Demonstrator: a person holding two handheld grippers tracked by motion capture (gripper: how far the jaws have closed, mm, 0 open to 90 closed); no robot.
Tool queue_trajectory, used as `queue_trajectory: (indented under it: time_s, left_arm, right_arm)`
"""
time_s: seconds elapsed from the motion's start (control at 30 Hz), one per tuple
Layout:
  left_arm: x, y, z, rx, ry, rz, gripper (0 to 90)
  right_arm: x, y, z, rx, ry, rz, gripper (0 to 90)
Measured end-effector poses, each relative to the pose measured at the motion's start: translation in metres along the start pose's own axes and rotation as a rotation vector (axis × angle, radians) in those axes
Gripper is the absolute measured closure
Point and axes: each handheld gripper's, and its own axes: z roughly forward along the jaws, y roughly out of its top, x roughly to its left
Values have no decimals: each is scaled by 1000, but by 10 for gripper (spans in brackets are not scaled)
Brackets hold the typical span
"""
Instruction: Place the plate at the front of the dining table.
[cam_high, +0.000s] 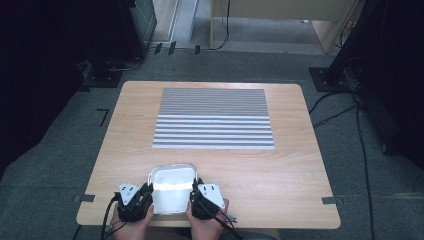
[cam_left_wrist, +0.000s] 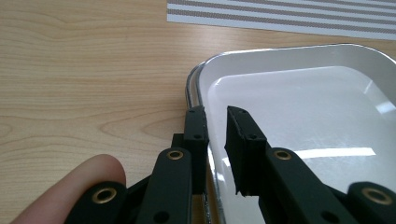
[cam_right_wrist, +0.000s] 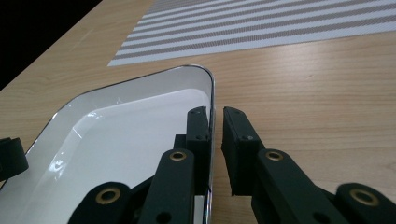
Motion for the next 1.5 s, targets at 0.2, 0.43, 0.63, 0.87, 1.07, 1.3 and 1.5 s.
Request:
queue_trajectory:
  time_s: [0.2, 0.43, 0.63, 0.87, 1.07, 1.3, 1.5]
  left_arm:
    - [2, 0, -1, -4, -2, -3, 781]
    - [-1, 0, 0, -4, -9, 4, 778]
    - [-2, 0, -1, -7, -15, 5, 768]
    - [-10, -4, 3, 25, -57, 8, 752]
    - [-8, -5, 6, 56, -106, -50, 719]
    - [-5, -3, 10, 71, -163, -126, 776]
    - [-2, -3, 11, 66, -167, -180, 845]
  right_arm:
    - [4, 0, 3, 21, -1, 0, 884]
    - [-1, 3, 0, -13, 12, 70, 900]
    - [-6, 5, -5, -38, 2, 94, 900]
    - [-12, 1, -7, -41, -11, 108, 900]
    - [-22, 1, -9, -54, 0, 162, 900]
    - [-24, -1, -8, -56, 14, 171, 900]
    - [-24, -2, -8, -66, 12, 171, 900]
